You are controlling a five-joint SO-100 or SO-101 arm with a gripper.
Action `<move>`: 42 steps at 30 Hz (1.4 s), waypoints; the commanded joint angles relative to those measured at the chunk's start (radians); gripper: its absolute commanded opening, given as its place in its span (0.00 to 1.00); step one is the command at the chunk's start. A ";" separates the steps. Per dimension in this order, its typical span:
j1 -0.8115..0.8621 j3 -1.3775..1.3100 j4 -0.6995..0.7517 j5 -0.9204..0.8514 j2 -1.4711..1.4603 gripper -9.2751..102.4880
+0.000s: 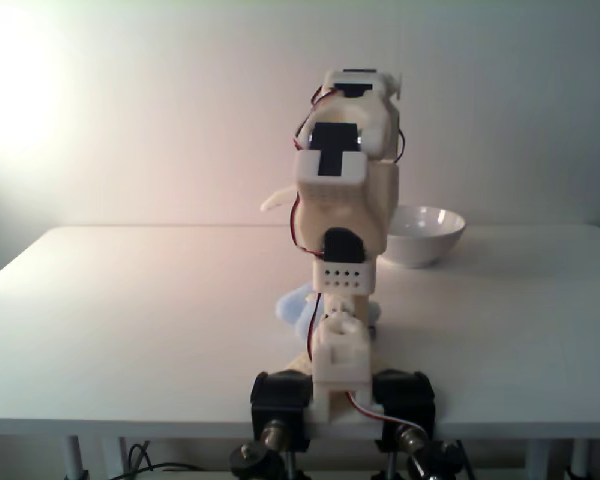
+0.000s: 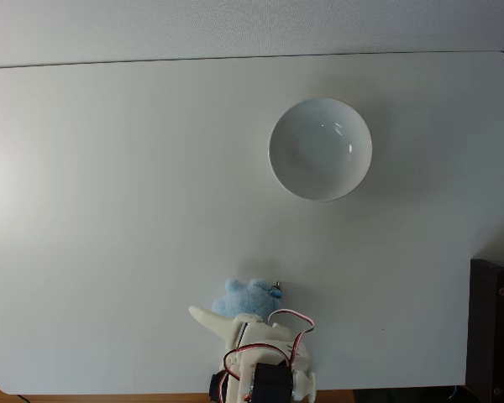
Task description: Grasp a skyblue doll and put it into the bowl.
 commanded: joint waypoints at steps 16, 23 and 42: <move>0.005 0.278 -0.227 -0.011 -0.003 0.92; 0.005 0.394 -0.445 -0.011 -0.003 0.92; 0.002 0.495 -0.518 -0.120 -0.002 0.71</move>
